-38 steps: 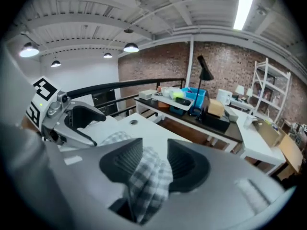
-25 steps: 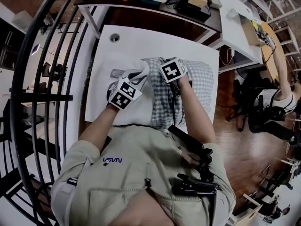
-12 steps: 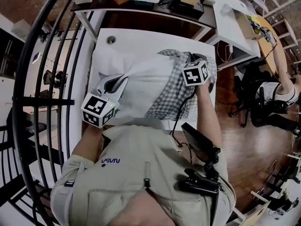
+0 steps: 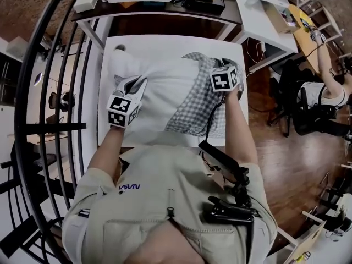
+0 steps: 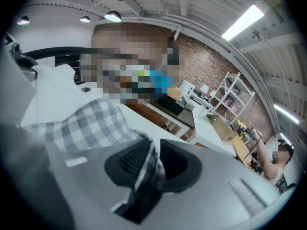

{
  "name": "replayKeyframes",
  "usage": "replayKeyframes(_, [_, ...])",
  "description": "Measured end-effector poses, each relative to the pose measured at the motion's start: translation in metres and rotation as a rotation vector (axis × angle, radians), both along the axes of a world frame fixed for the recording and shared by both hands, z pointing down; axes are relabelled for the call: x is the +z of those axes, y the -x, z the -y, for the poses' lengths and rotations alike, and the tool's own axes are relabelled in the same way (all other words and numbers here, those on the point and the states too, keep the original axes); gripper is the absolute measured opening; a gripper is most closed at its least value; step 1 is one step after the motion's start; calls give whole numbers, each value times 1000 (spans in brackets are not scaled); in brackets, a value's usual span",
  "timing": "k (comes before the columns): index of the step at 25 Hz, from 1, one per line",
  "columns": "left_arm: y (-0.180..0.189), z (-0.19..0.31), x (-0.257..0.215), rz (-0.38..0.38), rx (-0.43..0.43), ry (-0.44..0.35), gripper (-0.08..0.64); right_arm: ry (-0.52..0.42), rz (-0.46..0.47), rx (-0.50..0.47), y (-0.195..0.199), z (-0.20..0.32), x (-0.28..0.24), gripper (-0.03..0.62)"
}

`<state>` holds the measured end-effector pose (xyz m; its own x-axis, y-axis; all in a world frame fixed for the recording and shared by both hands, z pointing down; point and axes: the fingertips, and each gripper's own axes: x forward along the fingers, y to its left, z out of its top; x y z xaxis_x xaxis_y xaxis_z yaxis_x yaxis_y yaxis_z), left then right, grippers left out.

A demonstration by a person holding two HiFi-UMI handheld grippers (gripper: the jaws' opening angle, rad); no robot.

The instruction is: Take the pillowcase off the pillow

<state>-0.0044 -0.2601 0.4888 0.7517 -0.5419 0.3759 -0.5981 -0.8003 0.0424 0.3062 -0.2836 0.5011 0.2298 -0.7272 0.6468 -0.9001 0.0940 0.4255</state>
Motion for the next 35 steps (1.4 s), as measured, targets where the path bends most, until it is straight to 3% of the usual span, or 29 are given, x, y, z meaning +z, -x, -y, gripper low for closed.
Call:
replayKeyframes(3, [-10, 8, -12, -10, 33, -70, 161, -74, 43, 7, 6, -12, -18, 124])
replayKeyframes(6, [-9, 2, -33, -47, 26, -127, 216, -171, 113, 20, 23, -37, -38, 126])
replayKeyframes(9, [-15, -28, -44, -44, 51, -161, 228, -234, 176, 1, 45, -75, -49, 126])
replayKeyframes(12, [-26, -73, -43, 4, 115, -196, 233, -265, 238, -27, 71, -119, -51, 126])
replayKeyframes(17, [-25, -132, -12, 114, 193, -180, 242, -260, 345, -83, 125, -185, -34, 126])
replayKeyframes(21, [-11, -152, 17, 172, 203, -149, 242, -164, 411, -126, 178, -225, 6, 126])
replayKeyframes(27, [-14, -158, 70, 309, 299, -119, 264, -8, 414, -97, 213, -243, 70, 161])
replayKeyframes(31, [-25, -157, 94, 390, 352, -148, 279, -15, 348, 2, 204, -226, 91, 161])
replayKeyframes(33, [-24, -151, 89, 401, 345, -182, 168, -24, 278, 25, 198, -220, 89, 49])
replayKeyframes(35, [-22, -144, 74, 373, 331, -210, 90, -46, 240, 37, 194, -219, 77, 15])
